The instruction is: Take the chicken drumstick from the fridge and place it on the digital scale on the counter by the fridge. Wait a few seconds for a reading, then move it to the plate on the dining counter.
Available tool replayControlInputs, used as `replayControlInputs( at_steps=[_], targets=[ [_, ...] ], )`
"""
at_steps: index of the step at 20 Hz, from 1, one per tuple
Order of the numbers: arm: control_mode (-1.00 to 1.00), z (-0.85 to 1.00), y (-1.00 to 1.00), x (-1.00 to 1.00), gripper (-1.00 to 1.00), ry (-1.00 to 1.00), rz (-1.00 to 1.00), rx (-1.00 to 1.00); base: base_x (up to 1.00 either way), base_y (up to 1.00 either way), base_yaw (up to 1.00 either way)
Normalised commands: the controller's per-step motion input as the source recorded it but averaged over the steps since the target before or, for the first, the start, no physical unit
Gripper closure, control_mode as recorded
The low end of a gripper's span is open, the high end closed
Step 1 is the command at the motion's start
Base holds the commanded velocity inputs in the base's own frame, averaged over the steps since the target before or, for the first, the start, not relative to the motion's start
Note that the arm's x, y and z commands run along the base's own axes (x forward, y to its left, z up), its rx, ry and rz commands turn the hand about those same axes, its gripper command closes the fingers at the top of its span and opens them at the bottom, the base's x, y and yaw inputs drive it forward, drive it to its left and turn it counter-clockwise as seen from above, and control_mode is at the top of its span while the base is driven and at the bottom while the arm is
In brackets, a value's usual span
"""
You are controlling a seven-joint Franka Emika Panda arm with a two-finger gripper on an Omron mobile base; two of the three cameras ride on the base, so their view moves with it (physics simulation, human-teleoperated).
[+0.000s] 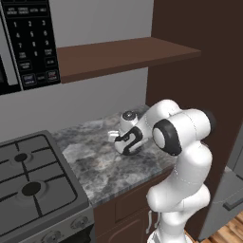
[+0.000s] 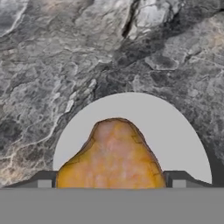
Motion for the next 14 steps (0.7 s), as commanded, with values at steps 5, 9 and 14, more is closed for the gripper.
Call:
replayControlInputs(
  at_steps=[5, 9, 14],
  targets=[
    [-1.0, -0.11, 0.0, 0.0, 1.0, 0.01, -0.03, 0.0, 0.0, 0.0, 0.0],
    [-1.0, 0.2, 0.0, -0.36, 1.0, -0.11, -0.01, 0.0, 0.0, 0.0, 0.0],
    [-1.0, 0.9, -0.06, -0.75, 1.0, -0.24, 0.0, 0.0, 0.0, 0.0, 0.0]
  ],
)
